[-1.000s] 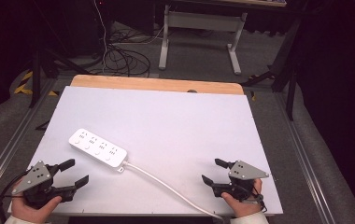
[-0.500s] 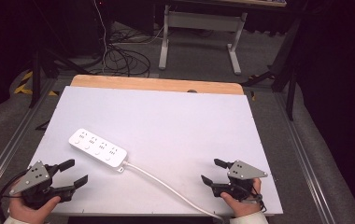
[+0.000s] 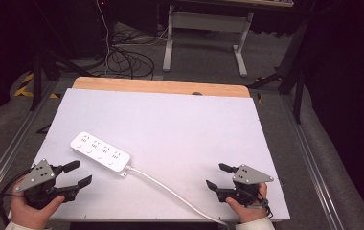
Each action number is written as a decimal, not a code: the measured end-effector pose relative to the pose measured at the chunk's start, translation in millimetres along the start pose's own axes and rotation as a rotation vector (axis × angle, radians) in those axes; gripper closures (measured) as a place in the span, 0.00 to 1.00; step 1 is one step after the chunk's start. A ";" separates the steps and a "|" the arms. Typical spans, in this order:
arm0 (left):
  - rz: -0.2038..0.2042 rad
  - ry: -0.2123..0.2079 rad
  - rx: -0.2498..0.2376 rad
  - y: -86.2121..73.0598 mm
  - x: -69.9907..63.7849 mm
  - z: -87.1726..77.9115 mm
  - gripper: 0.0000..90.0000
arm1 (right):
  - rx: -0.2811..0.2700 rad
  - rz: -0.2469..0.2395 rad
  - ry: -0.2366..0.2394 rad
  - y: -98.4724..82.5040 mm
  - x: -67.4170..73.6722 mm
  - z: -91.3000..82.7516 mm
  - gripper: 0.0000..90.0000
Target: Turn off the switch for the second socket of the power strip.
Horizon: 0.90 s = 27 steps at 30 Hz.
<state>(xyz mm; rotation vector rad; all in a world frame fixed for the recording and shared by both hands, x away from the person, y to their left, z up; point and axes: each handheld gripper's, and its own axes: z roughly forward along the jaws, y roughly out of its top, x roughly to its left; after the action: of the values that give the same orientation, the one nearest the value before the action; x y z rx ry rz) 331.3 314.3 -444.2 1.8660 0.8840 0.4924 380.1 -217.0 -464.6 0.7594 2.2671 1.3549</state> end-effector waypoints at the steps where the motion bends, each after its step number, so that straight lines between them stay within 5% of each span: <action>1: -0.002 -0.003 -0.003 2.3 0.8 -0.2 0.36 | 0.000 0.000 0.000 0.0 0.0 0.0 0.30; 27: -0.043 -0.030 -0.015 40.9 12.5 23.7 0.39 | 0.009 -0.004 0.001 -0.7 -0.3 0.9 0.31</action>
<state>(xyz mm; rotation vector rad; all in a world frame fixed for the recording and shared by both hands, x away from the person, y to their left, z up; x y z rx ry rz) 370.0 298.9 -418.5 1.8328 0.8964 0.4426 380.7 -216.9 -465.6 0.7565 2.2762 1.3446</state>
